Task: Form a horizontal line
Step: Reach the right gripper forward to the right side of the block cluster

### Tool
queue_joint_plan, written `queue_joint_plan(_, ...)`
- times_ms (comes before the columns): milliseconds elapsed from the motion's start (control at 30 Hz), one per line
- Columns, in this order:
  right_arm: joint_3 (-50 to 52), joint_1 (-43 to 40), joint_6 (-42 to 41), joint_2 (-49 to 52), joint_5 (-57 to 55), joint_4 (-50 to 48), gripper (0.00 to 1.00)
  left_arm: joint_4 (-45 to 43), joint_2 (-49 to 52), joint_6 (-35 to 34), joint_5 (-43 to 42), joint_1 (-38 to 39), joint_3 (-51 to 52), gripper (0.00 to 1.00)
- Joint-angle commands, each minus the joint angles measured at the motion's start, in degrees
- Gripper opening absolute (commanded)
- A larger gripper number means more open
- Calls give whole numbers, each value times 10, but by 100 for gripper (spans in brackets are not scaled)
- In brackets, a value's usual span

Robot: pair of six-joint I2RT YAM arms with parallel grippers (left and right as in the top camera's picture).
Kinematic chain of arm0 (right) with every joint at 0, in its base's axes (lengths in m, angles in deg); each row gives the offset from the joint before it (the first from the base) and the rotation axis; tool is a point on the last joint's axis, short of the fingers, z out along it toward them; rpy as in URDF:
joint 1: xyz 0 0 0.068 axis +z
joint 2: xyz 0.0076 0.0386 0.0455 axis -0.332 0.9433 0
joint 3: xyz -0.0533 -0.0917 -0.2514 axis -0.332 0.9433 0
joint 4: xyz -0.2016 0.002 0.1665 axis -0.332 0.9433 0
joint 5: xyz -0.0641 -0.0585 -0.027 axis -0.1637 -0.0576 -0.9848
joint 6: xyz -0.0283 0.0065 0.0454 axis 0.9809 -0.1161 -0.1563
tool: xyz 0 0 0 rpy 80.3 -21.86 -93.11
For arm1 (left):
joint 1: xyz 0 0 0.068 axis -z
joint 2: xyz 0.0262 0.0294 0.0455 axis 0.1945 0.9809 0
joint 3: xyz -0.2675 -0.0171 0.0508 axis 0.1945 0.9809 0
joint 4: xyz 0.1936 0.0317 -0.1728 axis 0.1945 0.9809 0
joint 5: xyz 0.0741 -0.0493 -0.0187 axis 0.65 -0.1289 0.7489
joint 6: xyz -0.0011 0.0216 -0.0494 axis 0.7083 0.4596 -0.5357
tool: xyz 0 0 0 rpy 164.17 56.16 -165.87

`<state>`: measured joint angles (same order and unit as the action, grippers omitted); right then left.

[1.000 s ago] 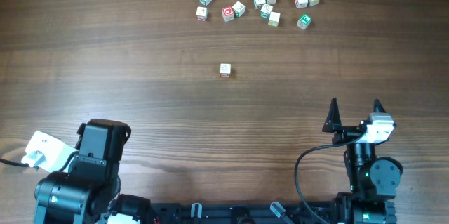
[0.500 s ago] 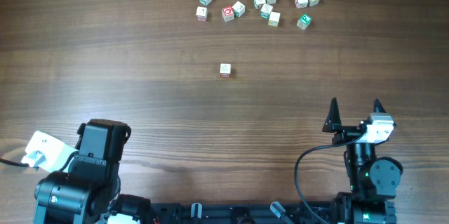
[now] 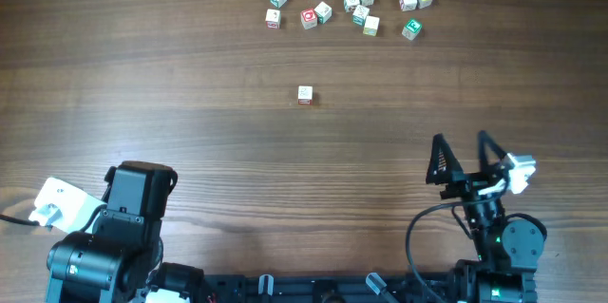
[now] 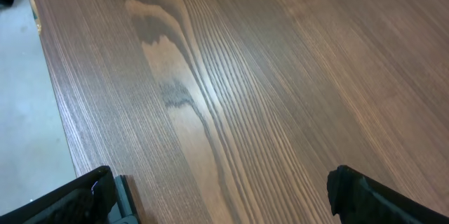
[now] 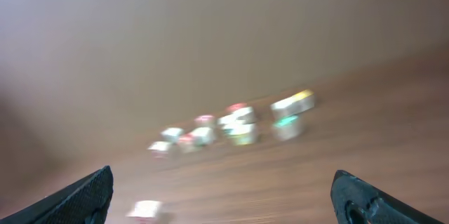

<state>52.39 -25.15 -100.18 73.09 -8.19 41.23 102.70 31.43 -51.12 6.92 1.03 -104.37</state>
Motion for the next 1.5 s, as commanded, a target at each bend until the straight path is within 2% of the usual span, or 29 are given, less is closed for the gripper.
queue_joint_plan(0, 0, 2, -216, -5, 75, -55, 100, -1, -2, -12, -1, -5, 1, 100)
queue_joint_plan(133, -1, 2, -169, -5, 89, -168, 100, -1, -2, -12, -1, -5, 1, 100)
queue_joint_plan(300, -30, 2, -168, 9, 59, -178, 100, -1, -2, -12, -1, -5, 1, 100)
queue_joint_plan(467, -68, 2, -103, 60, 53, -193, 100, -1, -2, -12, -1, -5, 1, 100)
queue_joint_plan(600, -106, 2, -95, 129, 43, -243, 100, -1, -2, -12, -1, -5, 1, 100)
queue_joint_plan(733, -168, 2, -95, 240, 45, -276, 100, -1, -2, -12, -1, -5, 1, 100)
queue_joint_plan(833, -217, 2, -91, 322, 71, -276, 100, -1, -2, -12, -1, -5, 1, 100)
queue_joint_plan(1100, -387, 8, -83, 547, 227, -259, 100, -1, -2, -12, -1, -5, 1, 100)
queue_joint_plan(1333, -527, 32, -80, 700, 307, -125, 100, -2, -2, -12, -1, -5, 1, 100)
queue_joint_plan(1467, -583, 54, -64, 756, 341, -92, 100, -1, -2, -12, -1, -5, 1, 100)
